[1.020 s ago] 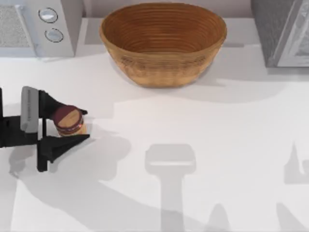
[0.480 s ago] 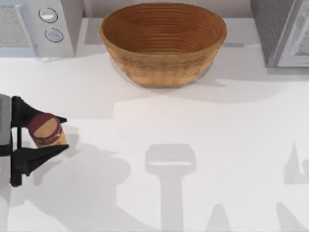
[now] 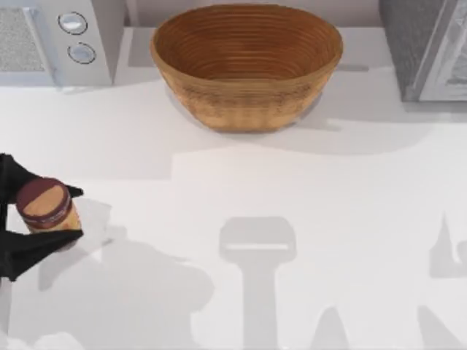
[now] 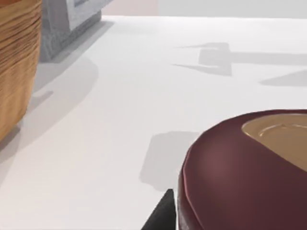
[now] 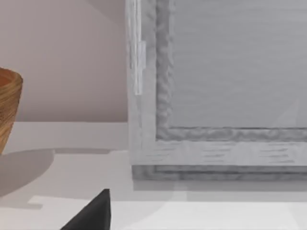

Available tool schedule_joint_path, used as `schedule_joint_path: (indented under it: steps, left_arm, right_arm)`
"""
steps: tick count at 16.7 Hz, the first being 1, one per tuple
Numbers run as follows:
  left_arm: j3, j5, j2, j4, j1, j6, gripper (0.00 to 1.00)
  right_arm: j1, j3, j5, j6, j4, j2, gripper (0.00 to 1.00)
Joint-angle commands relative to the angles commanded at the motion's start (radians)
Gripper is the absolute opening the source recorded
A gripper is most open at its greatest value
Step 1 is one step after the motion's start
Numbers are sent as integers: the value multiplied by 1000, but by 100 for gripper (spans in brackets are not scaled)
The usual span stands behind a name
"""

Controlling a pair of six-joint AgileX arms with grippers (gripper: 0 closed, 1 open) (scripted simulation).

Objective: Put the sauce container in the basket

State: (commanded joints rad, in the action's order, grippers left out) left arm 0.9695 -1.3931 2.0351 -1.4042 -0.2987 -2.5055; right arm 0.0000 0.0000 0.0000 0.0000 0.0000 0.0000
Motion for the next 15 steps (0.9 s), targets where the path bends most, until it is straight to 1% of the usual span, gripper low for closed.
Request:
schedule_joint_path:
  steps: [3,6,12,15]
  left_arm:
    - [9,28,-2,-128,-18,-98,0]
    - [13,43,-3,-182,-27,-140,0]
    - [12,41,1,-181,-22,-140,0]
    - [26,67,3,-120,-7,-79,0]
  right_arm:
    - [0,0,0,0,0,0,100]
    - [0,0,0,0,0,0,100]
    - [0,0,0,0,0,0,100]
    - [0,0,0,0,0,0,100]
